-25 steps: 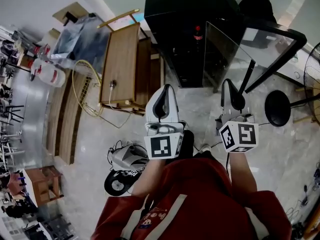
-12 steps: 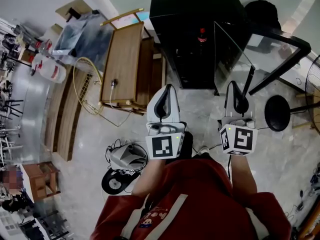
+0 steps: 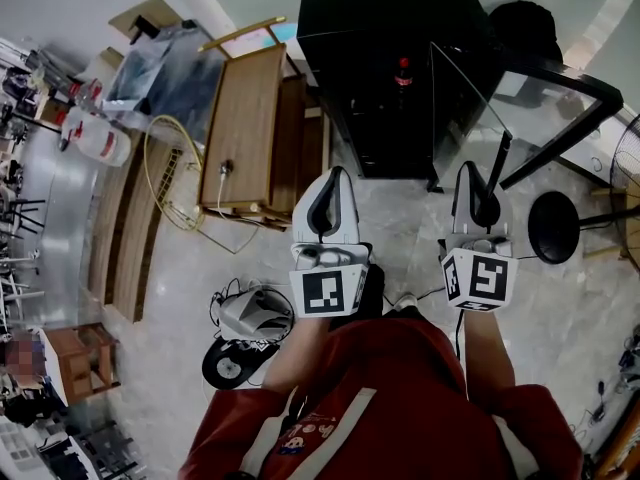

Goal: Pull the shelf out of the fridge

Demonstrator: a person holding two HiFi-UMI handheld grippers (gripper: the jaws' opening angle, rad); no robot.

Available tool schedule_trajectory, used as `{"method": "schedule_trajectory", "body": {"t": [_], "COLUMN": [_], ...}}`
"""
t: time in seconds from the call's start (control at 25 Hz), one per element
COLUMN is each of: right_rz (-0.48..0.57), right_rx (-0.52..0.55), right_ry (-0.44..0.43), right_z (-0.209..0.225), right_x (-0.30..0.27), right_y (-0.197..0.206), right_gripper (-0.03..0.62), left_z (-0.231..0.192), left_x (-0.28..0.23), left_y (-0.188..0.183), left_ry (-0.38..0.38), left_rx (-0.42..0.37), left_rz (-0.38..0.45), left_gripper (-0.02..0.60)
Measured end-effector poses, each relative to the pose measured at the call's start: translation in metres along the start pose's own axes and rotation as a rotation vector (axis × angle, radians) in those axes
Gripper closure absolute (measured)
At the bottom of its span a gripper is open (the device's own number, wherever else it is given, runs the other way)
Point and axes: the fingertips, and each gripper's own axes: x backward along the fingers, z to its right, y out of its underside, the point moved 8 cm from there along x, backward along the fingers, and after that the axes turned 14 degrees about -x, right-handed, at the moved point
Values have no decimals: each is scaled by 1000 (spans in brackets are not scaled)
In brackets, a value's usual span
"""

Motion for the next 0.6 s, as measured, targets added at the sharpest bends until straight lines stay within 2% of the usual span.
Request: {"method": "schedule_trajectory", "body": {"t": [0.6], "right_rz": [-6], "right_rx": [2], "right_ry": [-5], "right_z": [0], "right_x": [-7], "right_y": [-2], "right_gripper": [585], "left_z": [-7], "left_x": [0], "left_y": [6], "left_ry": [-26], "left_rx": [4], "left_rz": [-12], "left_gripper": [581]}}
